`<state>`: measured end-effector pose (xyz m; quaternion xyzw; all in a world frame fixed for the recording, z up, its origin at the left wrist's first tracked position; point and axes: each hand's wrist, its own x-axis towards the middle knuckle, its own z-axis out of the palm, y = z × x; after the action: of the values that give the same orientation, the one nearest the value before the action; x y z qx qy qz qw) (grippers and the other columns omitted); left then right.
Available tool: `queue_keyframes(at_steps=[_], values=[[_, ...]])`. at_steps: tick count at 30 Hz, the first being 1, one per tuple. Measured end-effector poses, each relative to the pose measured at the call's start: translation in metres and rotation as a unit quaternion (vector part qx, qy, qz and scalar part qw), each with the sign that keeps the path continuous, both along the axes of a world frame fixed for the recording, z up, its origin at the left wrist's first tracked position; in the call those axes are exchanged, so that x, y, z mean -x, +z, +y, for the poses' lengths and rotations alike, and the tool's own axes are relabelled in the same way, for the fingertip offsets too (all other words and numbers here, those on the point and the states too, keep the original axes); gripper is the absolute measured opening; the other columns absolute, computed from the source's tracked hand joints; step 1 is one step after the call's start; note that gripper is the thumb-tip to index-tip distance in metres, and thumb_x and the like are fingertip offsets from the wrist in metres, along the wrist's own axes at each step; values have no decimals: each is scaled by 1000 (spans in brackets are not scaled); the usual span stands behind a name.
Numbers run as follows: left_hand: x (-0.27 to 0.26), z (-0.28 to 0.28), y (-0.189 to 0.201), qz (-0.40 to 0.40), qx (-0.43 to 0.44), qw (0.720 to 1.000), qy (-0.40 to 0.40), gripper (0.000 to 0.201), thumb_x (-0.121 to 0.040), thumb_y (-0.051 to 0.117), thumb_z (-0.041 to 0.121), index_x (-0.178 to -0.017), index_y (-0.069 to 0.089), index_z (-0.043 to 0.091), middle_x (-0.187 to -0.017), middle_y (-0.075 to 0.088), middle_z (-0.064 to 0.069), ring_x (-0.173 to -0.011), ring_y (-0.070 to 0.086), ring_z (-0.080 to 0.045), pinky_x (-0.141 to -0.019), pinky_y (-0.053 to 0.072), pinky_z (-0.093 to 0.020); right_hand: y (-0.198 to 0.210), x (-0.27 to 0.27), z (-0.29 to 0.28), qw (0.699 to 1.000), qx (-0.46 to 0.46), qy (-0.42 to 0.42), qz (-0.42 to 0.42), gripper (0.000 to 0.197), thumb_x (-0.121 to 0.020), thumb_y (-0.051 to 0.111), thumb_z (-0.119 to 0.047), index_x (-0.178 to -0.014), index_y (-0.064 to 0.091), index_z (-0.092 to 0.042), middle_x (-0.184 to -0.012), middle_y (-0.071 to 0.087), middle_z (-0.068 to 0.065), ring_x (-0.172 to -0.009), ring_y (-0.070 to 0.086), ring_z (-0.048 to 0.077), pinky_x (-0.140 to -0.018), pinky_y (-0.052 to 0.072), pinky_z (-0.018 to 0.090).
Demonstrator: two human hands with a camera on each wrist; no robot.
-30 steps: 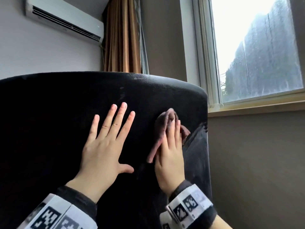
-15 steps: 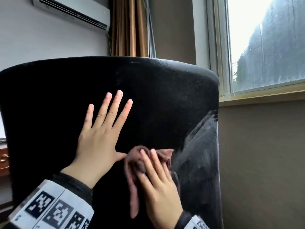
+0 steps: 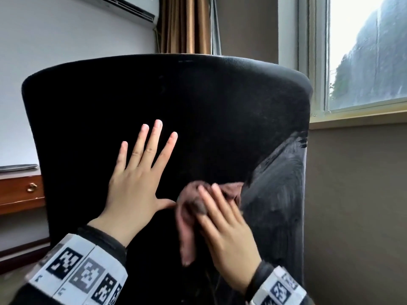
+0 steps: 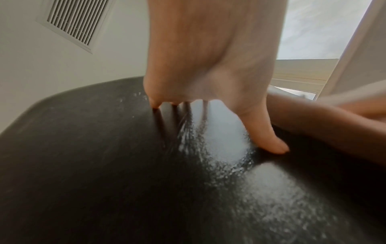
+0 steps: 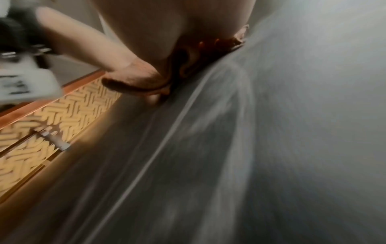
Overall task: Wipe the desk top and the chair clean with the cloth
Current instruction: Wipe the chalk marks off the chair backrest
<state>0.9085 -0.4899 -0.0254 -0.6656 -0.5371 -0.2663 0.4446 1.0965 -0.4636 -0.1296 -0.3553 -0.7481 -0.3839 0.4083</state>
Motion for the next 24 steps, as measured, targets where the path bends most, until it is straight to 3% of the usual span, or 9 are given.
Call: queue_keyframes(at_steps=[4,8,10,12,14,16,18,21,24], values=[[-1,0,0,-8,8,1000,5,142,-43,85,58,-152,1,21,-159,-6,-10,-146,0,-27,-112,17,-49,14,-13,-2,996,9,-27,-88,46,-87,41,-25,-132,49,-22,-153,24,0,-144,17,21,-113,21,38],[-1,0,-1,-20,10,1000,-7,141,-44,84,58,-151,-1,25,-159,-8,-7,-146,-2,-23,-113,15,-48,69,4,-1,999,-19,-28,39,44,-95,38,-22,-138,44,-17,-154,23,2,-144,13,23,-115,20,41],[1,1,-2,-23,12,1000,-10,139,-46,86,53,-151,-1,26,-159,-8,-6,-146,-3,-21,-113,14,-47,55,13,-1,998,-17,-4,56,44,-97,33,-23,-139,43,-15,-154,21,5,-145,10,25,-115,17,41],[5,1,-2,-30,20,999,-11,138,-49,87,49,-151,-4,28,-159,-12,-4,-146,-6,-19,-114,12,-46,15,13,0,1000,-4,11,-9,46,-94,33,-25,-138,44,-14,-154,21,7,-144,11,27,-114,18,42],[6,0,-2,-29,32,999,-6,139,-51,81,58,-149,-13,30,-157,-22,-2,-145,-14,-18,-114,5,-44,-17,-3,-3,994,5,-8,-113,50,-89,37,-26,-137,45,-18,-154,22,5,-144,13,25,-114,19,40],[4,-2,-4,-32,32,999,1,140,-51,78,61,-148,-18,30,-155,-26,-2,-145,-17,-19,-114,2,-43,-8,-30,2,991,-9,-16,-133,51,-85,40,-26,-135,45,-20,-154,21,5,-144,13,24,-112,20,39],[1,-3,-5,-42,27,999,12,141,-49,81,57,-149,-14,27,-157,-21,-6,-146,-12,-22,-114,6,-45,28,-58,11,999,-33,-30,2,48,-85,42,-17,-133,41,-15,-153,20,10,-143,13,28,-109,24,44],[-4,-5,-8,-58,33,997,23,140,-50,81,55,-149,-15,27,-157,-19,-8,-145,-9,-24,-114,6,-46,90,-93,16,969,-14,-33,244,58,-90,29,-16,-146,20,-5,-153,9,23,-142,2,36,-113,16,53],[-14,-13,-9,-86,49,995,17,138,-60,82,46,-146,-23,25,-154,-27,-11,-144,-16,-24,-116,2,-44,64,-64,14,970,-3,-52,236,65,-84,24,-13,-145,5,2,-152,5,28,-141,1,44,-117,7,49]])
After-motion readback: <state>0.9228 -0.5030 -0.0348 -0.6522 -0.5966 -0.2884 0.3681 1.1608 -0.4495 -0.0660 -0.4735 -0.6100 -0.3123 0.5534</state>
